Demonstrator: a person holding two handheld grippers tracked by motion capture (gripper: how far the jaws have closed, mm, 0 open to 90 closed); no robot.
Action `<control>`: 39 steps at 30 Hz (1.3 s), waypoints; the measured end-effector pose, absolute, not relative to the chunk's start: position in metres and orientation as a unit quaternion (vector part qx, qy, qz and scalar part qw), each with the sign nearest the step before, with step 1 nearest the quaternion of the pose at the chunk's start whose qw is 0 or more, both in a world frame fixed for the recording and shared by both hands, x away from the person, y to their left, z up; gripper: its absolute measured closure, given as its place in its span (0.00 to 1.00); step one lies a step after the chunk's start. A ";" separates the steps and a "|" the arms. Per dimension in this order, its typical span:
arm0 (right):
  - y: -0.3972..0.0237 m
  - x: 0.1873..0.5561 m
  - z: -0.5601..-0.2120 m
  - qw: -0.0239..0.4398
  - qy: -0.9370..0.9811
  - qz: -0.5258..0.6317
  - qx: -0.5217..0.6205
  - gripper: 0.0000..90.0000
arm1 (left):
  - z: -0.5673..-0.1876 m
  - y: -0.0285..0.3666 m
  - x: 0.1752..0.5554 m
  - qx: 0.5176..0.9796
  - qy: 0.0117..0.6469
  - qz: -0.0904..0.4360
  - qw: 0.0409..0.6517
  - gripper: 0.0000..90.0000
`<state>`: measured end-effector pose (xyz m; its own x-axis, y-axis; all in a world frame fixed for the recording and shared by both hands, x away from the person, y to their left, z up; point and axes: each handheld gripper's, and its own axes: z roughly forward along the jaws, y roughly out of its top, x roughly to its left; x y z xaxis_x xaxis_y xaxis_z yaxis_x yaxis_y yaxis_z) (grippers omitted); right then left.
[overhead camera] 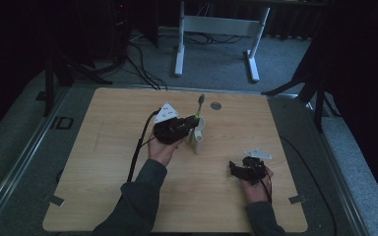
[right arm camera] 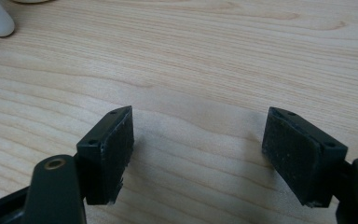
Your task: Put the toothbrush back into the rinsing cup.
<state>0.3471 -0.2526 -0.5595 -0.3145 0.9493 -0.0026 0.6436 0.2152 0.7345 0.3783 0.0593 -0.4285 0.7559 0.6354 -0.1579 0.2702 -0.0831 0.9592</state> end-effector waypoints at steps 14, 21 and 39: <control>-0.253 0.347 -0.560 0.236 0.743 0.324 0.536 0.27 | -0.427 0.055 0.383 0.709 0.316 0.145 0.613 0.88; -0.253 0.347 -0.560 0.236 0.743 0.324 0.536 0.27 | -0.429 0.054 0.386 0.704 0.317 0.145 0.619 0.88; -0.253 0.347 -0.560 0.235 0.743 0.324 0.536 0.27 | -0.435 0.043 0.390 0.695 0.319 0.159 0.624 0.88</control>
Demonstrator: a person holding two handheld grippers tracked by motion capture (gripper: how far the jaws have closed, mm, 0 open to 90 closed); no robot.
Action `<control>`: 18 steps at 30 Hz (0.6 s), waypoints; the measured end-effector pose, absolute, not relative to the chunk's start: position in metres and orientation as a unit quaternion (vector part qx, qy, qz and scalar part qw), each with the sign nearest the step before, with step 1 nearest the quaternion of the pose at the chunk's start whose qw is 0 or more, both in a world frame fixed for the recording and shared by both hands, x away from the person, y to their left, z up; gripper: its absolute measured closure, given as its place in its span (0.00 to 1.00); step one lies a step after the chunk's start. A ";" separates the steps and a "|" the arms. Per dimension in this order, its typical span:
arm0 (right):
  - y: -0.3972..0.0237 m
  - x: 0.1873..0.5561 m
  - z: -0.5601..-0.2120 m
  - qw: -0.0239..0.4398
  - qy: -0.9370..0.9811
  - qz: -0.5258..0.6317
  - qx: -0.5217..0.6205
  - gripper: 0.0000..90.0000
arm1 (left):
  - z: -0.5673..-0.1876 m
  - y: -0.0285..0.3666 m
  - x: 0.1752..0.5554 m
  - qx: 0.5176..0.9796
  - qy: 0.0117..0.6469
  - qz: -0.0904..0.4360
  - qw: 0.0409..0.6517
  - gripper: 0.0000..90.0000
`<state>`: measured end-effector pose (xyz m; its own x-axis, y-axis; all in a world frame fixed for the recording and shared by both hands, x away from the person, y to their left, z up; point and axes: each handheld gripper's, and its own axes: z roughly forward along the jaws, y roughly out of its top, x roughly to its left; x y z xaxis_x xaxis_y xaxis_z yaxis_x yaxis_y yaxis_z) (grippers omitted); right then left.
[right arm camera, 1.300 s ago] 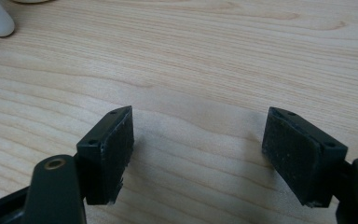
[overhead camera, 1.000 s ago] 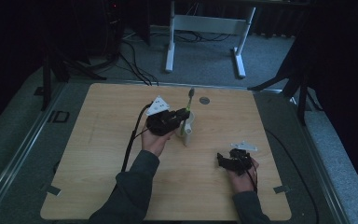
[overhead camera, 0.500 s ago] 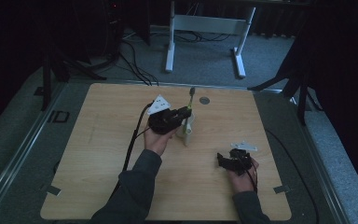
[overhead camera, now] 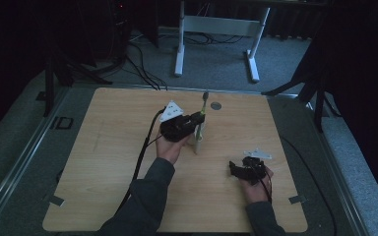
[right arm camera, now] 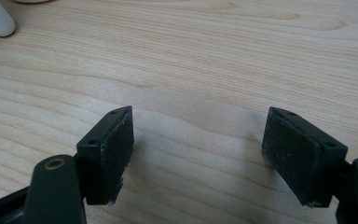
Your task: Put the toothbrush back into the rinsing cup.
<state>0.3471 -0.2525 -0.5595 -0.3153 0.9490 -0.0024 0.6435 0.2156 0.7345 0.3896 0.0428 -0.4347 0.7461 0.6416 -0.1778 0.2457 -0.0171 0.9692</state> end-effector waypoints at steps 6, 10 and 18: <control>-0.253 0.347 -0.560 0.236 0.743 0.324 0.536 0.27 | -0.438 0.040 0.393 0.689 0.324 0.164 0.627 0.88; -0.253 0.347 -0.560 0.235 0.743 0.324 0.535 0.27 | -0.441 0.038 0.395 0.688 0.325 0.163 0.628 0.88; -0.253 0.347 -0.559 0.235 0.744 0.324 0.535 0.27 | -0.445 0.032 0.396 0.693 0.323 0.177 0.620 0.87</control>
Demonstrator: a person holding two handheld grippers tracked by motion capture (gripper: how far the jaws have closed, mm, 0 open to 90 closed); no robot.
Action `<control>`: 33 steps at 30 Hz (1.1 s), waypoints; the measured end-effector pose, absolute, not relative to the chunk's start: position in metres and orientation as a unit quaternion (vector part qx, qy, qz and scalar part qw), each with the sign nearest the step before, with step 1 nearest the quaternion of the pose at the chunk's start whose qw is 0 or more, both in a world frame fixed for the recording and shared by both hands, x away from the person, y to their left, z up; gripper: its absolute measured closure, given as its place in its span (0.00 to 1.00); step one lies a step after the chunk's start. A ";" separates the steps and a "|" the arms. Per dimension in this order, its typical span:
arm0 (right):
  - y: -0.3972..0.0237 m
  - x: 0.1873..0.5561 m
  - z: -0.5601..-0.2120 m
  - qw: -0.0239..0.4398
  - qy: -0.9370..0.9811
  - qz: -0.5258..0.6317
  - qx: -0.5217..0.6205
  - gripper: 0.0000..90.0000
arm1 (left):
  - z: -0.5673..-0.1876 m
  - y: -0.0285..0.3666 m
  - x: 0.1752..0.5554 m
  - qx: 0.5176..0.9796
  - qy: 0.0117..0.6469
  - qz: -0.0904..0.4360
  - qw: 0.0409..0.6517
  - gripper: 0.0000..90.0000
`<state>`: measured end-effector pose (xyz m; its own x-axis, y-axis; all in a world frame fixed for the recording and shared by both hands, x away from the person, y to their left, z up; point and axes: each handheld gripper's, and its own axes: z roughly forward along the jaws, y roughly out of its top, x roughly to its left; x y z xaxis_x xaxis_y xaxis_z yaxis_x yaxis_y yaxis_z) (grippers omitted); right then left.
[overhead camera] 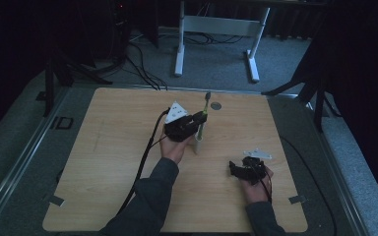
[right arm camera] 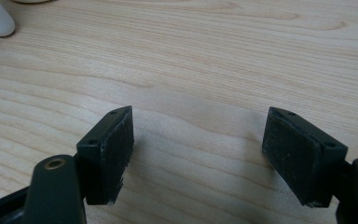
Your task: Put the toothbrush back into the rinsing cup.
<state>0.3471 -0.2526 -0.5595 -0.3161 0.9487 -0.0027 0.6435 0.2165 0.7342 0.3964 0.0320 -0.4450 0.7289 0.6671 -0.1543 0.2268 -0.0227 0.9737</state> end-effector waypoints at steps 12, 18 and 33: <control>-0.253 0.347 -0.560 0.235 0.743 0.324 0.535 0.27 | -0.451 0.031 0.400 0.699 0.326 0.178 0.610 0.87; -0.253 0.347 -0.560 0.236 0.744 0.324 0.535 0.27 | -0.452 0.029 0.399 0.703 0.326 0.176 0.608 0.87; -0.253 0.347 -0.559 0.235 0.744 0.324 0.535 0.27 | -0.466 0.031 0.395 0.729 0.330 0.170 0.576 0.83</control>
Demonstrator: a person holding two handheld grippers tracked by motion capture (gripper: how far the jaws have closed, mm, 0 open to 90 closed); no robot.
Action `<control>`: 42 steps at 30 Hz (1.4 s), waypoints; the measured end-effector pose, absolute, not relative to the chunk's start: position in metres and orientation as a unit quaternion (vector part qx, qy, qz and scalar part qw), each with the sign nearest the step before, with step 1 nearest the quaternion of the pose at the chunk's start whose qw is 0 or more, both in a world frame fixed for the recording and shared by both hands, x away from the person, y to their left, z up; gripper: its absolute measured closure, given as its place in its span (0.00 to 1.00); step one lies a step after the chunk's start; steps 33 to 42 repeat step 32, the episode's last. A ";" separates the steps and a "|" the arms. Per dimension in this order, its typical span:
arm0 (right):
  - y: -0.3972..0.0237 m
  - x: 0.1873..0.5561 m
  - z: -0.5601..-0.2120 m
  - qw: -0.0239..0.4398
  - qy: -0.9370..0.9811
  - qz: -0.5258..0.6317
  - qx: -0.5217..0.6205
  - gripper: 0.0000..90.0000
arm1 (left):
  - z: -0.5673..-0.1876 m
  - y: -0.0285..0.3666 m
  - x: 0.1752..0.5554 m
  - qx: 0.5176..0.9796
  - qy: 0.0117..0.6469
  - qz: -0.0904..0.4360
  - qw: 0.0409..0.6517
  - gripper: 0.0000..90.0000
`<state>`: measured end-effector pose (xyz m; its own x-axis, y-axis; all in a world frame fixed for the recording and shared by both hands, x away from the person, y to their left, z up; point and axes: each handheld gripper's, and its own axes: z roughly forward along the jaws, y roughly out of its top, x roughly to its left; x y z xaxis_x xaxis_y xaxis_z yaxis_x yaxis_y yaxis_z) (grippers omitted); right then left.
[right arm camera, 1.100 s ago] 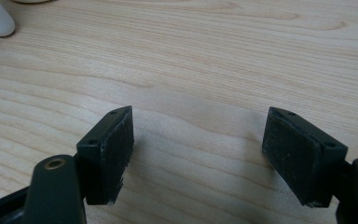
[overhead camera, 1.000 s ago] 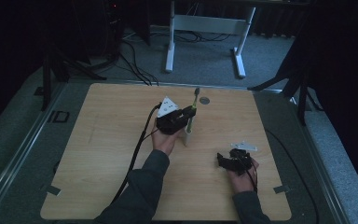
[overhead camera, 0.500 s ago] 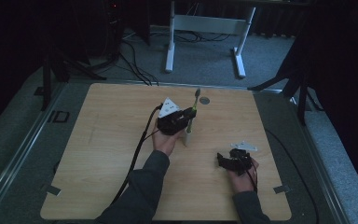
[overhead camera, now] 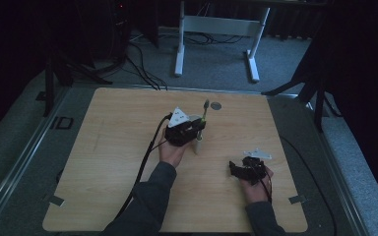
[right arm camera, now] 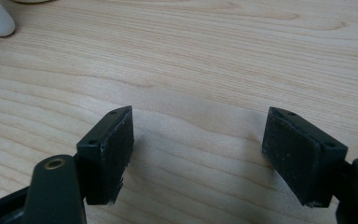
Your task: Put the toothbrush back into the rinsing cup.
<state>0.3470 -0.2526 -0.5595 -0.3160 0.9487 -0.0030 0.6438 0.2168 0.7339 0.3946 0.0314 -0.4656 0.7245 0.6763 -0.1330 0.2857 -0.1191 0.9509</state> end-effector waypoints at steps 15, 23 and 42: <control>-0.253 0.347 -0.559 0.235 0.744 0.324 0.534 0.27 | -0.476 0.035 0.385 0.765 0.349 0.182 0.510 0.33; -0.253 0.347 -0.559 0.235 0.744 0.324 0.534 0.27 | -0.478 0.047 0.383 0.768 0.361 0.186 0.496 0.33; -0.253 0.347 -0.560 0.235 0.744 0.324 0.534 0.27 | -0.486 0.063 0.367 0.781 0.371 0.206 0.458 0.34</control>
